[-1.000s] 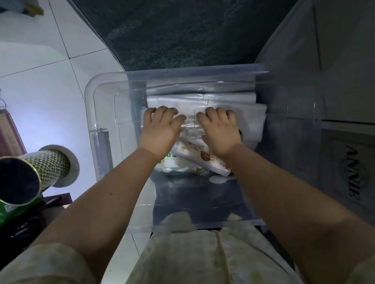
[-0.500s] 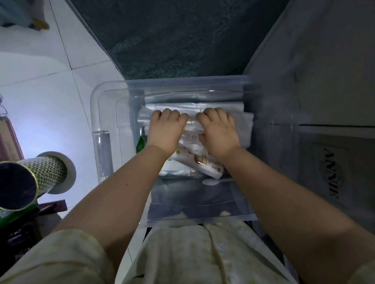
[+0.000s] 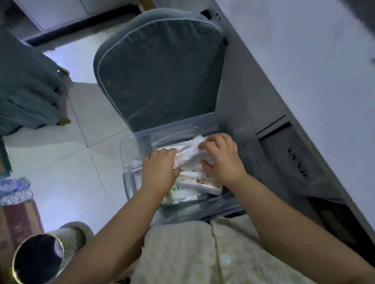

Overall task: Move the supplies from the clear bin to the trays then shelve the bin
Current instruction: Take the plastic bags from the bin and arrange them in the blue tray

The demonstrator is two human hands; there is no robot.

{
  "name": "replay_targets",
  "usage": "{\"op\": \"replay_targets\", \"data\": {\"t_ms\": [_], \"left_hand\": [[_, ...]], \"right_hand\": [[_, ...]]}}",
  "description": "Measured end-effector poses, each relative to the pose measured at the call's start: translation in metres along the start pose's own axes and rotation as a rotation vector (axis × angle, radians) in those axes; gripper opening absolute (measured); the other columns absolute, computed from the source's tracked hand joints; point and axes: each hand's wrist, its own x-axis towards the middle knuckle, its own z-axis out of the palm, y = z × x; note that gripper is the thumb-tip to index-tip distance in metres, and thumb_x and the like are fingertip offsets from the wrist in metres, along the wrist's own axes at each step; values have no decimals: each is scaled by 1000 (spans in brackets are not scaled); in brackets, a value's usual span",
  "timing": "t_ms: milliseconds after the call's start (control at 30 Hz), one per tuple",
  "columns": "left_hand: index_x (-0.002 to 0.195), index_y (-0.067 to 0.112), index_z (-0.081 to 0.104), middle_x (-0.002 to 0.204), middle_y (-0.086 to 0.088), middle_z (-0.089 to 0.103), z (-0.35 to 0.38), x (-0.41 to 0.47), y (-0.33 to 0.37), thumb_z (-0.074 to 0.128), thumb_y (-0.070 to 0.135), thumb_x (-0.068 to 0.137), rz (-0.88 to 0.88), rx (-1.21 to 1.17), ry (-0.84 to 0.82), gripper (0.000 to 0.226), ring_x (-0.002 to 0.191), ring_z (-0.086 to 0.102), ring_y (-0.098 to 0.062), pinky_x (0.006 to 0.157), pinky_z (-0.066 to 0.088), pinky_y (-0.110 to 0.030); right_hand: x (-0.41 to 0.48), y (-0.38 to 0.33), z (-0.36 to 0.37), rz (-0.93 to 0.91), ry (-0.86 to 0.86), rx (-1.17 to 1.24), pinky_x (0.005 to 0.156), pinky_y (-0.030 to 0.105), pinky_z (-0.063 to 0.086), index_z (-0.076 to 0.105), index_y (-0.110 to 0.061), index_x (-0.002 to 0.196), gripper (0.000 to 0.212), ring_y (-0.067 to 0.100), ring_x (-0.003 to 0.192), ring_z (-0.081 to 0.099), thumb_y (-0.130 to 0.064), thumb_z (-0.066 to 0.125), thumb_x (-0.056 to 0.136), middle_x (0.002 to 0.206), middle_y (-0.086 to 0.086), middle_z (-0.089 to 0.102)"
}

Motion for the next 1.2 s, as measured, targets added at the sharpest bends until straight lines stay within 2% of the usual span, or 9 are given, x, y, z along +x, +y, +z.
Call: {"op": "replay_targets", "data": {"t_ms": [100, 200, 433, 600, 733, 833, 933, 1200], "left_hand": [[118, 24, 54, 111, -2, 62, 1, -30, -5, 62, 28, 79, 97, -18, -48, 41, 103, 52, -26, 77, 35, -36], [116, 25, 55, 107, 0, 62, -7, -53, -6, 60, 29, 78, 213, 5, -70, 39, 101, 51, -26, 77, 34, -36], [96, 24, 58, 87, 0, 61, -24, -94, 38, 59, 30, 74, 485, -17, -38, 23, 88, 51, -27, 68, 28, -35], [96, 24, 60, 89, -4, 63, -23, -129, 107, 62, 29, 71, 713, 24, 4, 25, 87, 54, -31, 68, 29, -36], [98, 24, 60, 93, -2, 63, -12, -176, 168, 61, 23, 71, 835, 59, 39, 27, 92, 53, -31, 73, 29, -38], [94, 27, 60, 92, -1, 64, -1, -219, 216, 61, 18, 69, 916, 60, 81, 26, 91, 53, -30, 72, 24, -37], [94, 28, 62, 91, -1, 64, 19, -283, 277, 59, 16, 70, 1014, 16, 81, 26, 90, 52, -31, 71, 21, -36], [112, 28, 58, 104, 0, 62, 86, -494, 438, 60, 22, 78, 1313, -15, -35, 35, 102, 50, -28, 83, 32, -41]], "right_hand": [[-37, -22, 5, 70, 66, -26, 89, 48, 40, 64, -15, 102, 32, 32, 113, 46, -14, 72, 71, 110, 7, 57], [-82, -42, 12, 215, 198, -14, 91, 45, 38, 66, -17, 102, 32, 31, 115, 45, -19, 74, 71, 109, 6, 58], [-203, -69, -13, 510, 477, -42, 93, 40, 38, 63, -21, 109, 40, 25, 116, 43, -23, 75, 71, 116, 2, 57], [-300, -72, -33, 647, 536, -114, 93, 39, 40, 62, -20, 110, 38, 24, 110, 46, -23, 74, 73, 116, 0, 58], [-386, -69, -37, 766, 538, -154, 93, 41, 42, 62, -18, 115, 41, 24, 111, 47, -22, 72, 75, 116, 0, 59], [-461, -65, -39, 864, 549, -167, 93, 43, 43, 62, -16, 116, 41, 26, 111, 48, -22, 71, 77, 116, 3, 59], [-555, -63, -42, 975, 596, -163, 94, 43, 42, 63, -15, 116, 40, 27, 112, 48, -22, 70, 77, 116, 4, 60], [-803, -56, -65, 1249, 684, -183, 94, 40, 39, 61, -19, 116, 39, 24, 115, 43, -21, 67, 78, 118, 0, 58]]}}
